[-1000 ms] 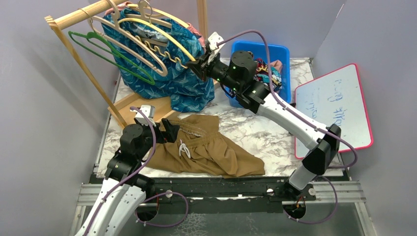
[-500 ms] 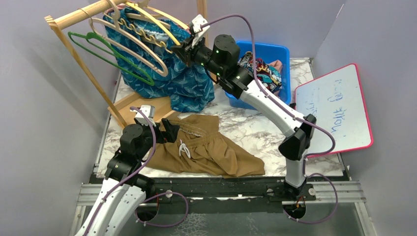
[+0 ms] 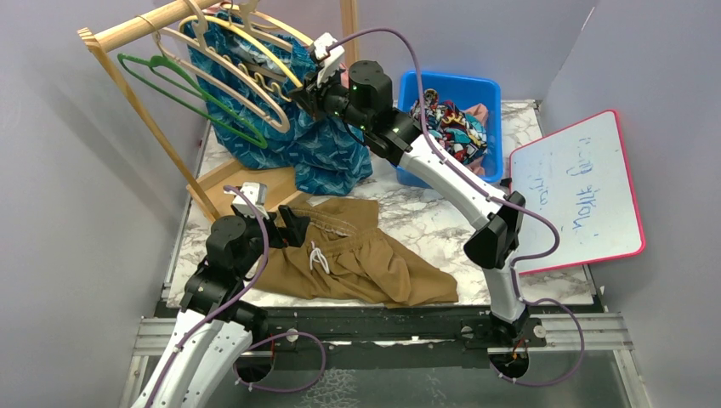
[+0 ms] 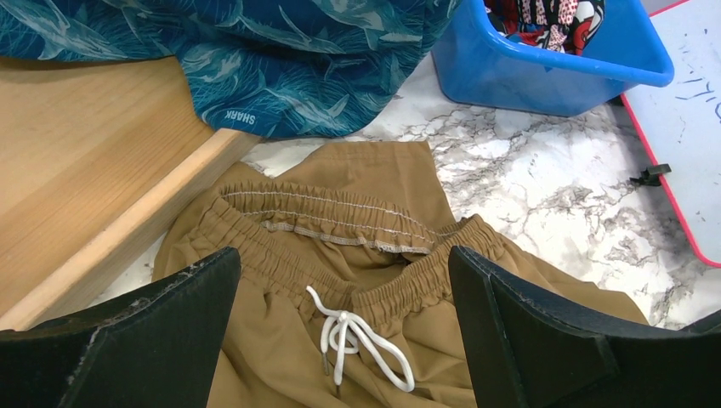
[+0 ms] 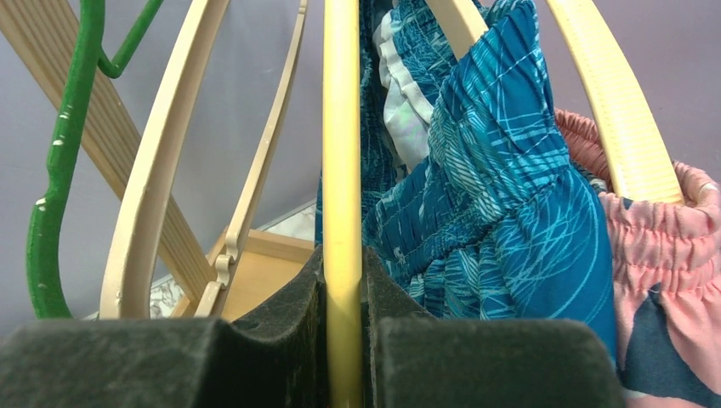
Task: Remove the shorts from the hanger
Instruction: Place the hanger on the clothes rod.
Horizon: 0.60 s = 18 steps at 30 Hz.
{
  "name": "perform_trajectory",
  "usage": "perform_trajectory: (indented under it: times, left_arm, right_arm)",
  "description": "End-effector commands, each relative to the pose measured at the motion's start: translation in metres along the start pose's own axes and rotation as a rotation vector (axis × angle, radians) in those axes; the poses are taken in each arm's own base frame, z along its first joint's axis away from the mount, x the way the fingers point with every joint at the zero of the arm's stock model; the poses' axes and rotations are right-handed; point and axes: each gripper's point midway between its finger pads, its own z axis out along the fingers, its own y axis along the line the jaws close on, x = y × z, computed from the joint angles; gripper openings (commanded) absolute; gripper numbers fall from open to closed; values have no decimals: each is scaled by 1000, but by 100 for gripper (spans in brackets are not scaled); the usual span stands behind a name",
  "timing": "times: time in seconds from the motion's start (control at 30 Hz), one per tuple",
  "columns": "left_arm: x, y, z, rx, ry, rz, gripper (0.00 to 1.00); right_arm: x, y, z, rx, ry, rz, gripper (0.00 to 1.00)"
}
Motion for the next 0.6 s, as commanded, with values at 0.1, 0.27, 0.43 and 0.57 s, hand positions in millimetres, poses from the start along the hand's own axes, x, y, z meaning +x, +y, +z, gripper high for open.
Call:
perform_trajectory:
  times: [0.1, 0.27, 0.43, 0.57]
  left_arm:
    - [-5, 0, 0, 5, -17, 13, 94]
    - [-5, 0, 1, 3, -17, 11, 94]
    - [-5, 0, 0, 3, -18, 11, 94]
    - [-5, 0, 0, 2, -17, 11, 94]
  right_arm:
    - [-9, 5, -13, -1, 28, 7, 7]
    - [-7, 25, -20, -105, 54, 45, 22]
    - [-7, 30, -28, -124, 64, 69, 28]
    - [-9, 34, -36, -137, 62, 88, 34]
